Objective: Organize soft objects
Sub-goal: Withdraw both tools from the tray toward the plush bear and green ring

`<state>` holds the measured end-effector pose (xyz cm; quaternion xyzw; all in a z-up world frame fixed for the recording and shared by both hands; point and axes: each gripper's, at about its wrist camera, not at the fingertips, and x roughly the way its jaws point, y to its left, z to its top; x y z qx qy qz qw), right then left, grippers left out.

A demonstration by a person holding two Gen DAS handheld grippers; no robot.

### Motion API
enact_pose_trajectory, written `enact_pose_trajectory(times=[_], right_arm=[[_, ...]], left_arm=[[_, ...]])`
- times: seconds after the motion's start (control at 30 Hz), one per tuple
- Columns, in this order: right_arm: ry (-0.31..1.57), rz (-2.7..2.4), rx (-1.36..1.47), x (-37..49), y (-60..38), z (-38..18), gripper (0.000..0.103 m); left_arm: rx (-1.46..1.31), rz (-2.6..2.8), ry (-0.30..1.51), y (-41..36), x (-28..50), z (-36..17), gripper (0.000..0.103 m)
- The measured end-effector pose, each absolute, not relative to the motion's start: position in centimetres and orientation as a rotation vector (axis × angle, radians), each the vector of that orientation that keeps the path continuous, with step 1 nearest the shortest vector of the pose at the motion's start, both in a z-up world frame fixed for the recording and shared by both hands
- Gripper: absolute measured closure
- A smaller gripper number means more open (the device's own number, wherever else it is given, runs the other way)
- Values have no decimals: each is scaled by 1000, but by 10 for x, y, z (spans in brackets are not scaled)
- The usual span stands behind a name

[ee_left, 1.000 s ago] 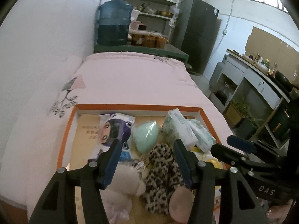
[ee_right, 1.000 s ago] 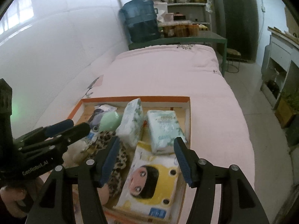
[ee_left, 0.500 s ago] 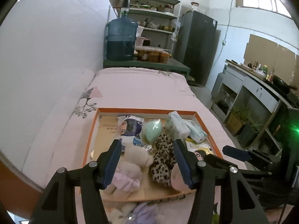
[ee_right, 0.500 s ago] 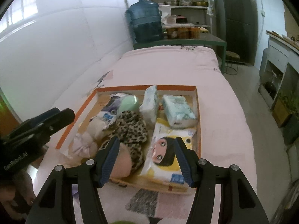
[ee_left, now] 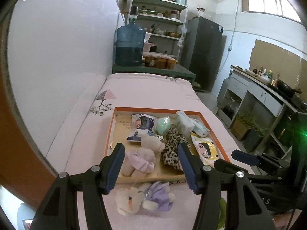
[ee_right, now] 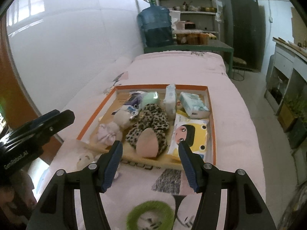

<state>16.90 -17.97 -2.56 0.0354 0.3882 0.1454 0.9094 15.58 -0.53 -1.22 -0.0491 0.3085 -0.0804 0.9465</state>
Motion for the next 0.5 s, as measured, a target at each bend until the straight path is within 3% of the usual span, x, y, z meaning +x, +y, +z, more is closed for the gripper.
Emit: enact_pose_trajectory(times=[0.5], right_arm=[[834, 292, 102, 123, -181, -29, 31]], left_arm=[[-100, -158, 598, 12, 110, -14, 46]])
